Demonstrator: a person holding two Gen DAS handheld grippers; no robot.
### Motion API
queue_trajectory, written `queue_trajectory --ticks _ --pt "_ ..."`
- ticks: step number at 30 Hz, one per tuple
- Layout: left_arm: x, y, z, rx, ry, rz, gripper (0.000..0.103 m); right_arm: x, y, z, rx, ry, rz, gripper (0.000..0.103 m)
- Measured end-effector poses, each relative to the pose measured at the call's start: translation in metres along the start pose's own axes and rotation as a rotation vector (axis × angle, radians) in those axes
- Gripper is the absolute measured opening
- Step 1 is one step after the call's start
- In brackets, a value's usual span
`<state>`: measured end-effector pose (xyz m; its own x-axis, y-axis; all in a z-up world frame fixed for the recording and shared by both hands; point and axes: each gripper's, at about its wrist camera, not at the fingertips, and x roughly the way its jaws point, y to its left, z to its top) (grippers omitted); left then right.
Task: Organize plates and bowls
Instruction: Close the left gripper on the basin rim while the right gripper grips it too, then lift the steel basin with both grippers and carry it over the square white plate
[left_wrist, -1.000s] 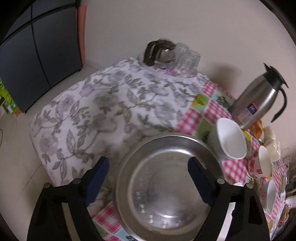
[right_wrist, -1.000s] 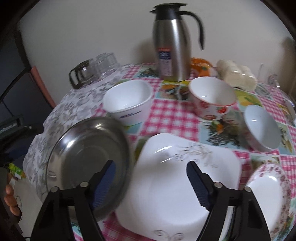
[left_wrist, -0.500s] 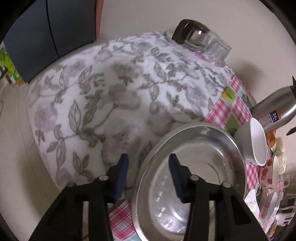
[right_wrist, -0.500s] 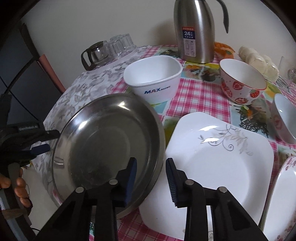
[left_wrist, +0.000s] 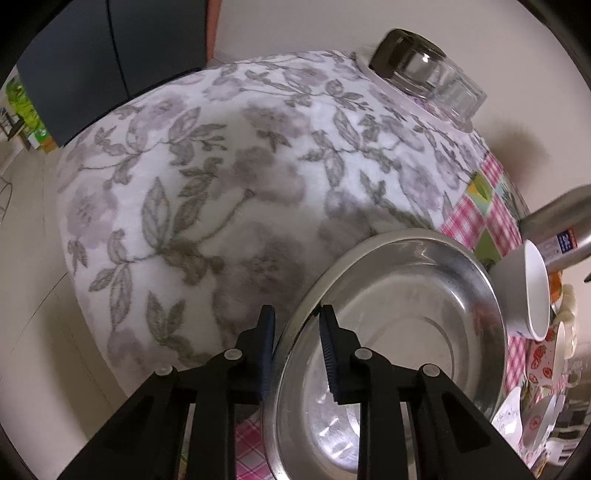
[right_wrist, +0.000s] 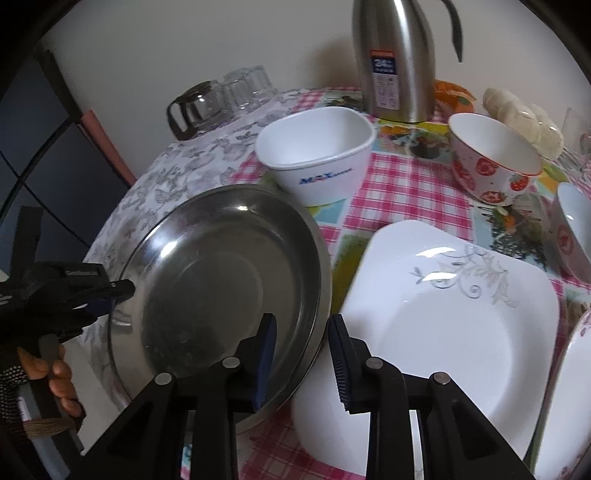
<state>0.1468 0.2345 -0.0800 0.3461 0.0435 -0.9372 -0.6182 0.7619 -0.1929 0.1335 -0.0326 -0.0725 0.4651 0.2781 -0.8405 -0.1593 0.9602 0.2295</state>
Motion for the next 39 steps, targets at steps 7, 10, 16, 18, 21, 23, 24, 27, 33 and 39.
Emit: queue_trajectory --ticks 7,10,16,18,21,23,24,27,33,39 --pt "0.001 0.011 0.004 -0.044 -0.001 0.001 0.027 0.012 0.012 -0.002 -0.025 0.028 0.018 0.029" --pt "0.003 0.012 0.005 -0.045 0.005 0.014 0.028 0.017 0.016 -0.004 -0.034 0.033 0.013 0.028" --pt "0.011 0.013 0.006 -0.061 0.029 0.022 0.034 0.024 0.016 -0.004 -0.017 0.035 0.014 0.021" --pt "0.014 0.015 0.006 -0.068 0.034 0.012 0.034 0.028 0.016 -0.004 -0.013 0.041 0.016 0.019" --pt "0.016 0.013 0.006 -0.062 0.029 0.010 0.035 0.032 0.017 -0.003 -0.008 0.033 0.000 0.018" --pt "0.015 0.013 0.004 -0.057 0.022 0.013 0.035 0.033 0.017 -0.002 -0.009 0.028 -0.001 0.018" --pt "0.015 0.013 0.004 -0.053 0.019 0.015 0.035 0.033 0.017 -0.001 -0.010 0.023 -0.005 0.018" --pt "0.013 0.009 0.003 -0.029 0.010 0.023 0.034 0.033 0.019 -0.001 -0.016 0.022 -0.017 0.019" --pt "0.004 0.009 0.010 -0.020 -0.022 0.002 0.030 0.028 0.021 0.000 -0.027 0.013 -0.015 0.018" --pt "-0.009 0.005 0.012 0.006 -0.051 -0.017 0.028 0.015 0.022 0.003 -0.032 -0.018 -0.002 0.018"
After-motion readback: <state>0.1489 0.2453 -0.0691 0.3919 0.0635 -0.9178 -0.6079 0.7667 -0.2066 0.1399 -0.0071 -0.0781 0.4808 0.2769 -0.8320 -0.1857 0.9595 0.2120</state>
